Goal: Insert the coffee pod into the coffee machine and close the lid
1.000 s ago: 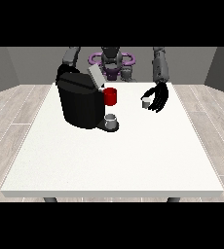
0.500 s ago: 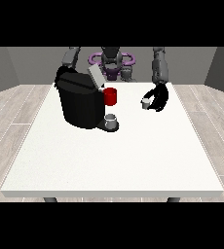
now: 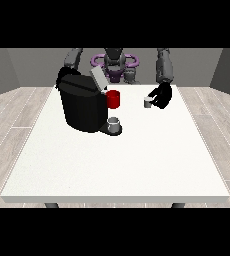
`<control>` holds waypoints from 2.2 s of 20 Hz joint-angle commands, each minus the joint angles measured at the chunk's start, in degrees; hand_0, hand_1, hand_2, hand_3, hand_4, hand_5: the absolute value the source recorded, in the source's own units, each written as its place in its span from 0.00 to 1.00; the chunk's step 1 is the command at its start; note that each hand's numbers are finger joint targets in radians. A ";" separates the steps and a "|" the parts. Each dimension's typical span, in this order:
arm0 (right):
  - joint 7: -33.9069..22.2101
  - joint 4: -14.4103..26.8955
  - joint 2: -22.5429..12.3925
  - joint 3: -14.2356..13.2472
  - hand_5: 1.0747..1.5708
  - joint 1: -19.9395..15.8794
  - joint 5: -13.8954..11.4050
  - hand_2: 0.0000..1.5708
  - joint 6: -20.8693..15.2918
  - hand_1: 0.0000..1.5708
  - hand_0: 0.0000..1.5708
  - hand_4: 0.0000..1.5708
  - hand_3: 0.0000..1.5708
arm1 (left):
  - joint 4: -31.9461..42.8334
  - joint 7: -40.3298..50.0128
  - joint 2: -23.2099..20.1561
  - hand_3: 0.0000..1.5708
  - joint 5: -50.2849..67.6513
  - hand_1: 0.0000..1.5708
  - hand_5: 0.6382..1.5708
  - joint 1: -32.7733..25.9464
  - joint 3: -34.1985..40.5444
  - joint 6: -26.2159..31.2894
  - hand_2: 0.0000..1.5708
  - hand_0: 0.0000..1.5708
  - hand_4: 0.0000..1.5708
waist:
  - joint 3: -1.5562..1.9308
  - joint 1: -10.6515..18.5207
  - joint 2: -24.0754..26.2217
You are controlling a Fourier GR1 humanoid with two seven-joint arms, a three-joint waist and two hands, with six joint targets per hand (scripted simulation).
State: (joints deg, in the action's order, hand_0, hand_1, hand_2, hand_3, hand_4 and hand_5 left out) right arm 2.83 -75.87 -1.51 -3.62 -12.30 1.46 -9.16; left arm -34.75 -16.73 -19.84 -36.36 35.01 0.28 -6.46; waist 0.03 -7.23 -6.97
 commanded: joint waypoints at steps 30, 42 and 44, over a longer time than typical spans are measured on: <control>-1.73 -4.12 -1.16 2.44 1.00 -4.31 -0.15 0.00 1.77 0.00 0.00 0.32 0.00 | -3.10 7.16 -6.98 0.81 2.74 0.82 1.00 25.25 8.07 13.93 0.85 0.82 0.31 | -0.03 -9.02 -3.68; -1.86 -4.88 -1.53 1.57 1.00 -8.06 -0.22 0.00 1.07 0.00 0.00 0.33 0.00 | -2.26 7.98 -6.34 0.79 0.42 0.83 1.00 29.38 7.35 12.01 0.85 0.83 0.31 | -0.03 -10.13 -7.75; 1.24 -3.26 1.08 3.08 1.00 -5.02 -2.00 0.00 -1.12 0.00 0.00 0.31 0.00 | -1.89 9.99 -6.75 0.78 0.04 0.82 1.00 31.02 6.93 14.17 0.84 0.82 0.32 | -0.01 -10.04 -7.60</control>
State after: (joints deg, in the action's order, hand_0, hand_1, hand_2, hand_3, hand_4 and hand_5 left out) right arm 1.80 -79.48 -2.03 -1.54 -19.35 0.37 -9.23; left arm -36.96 -6.89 -27.01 -35.52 65.93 7.65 8.21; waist 0.00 -17.15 -13.78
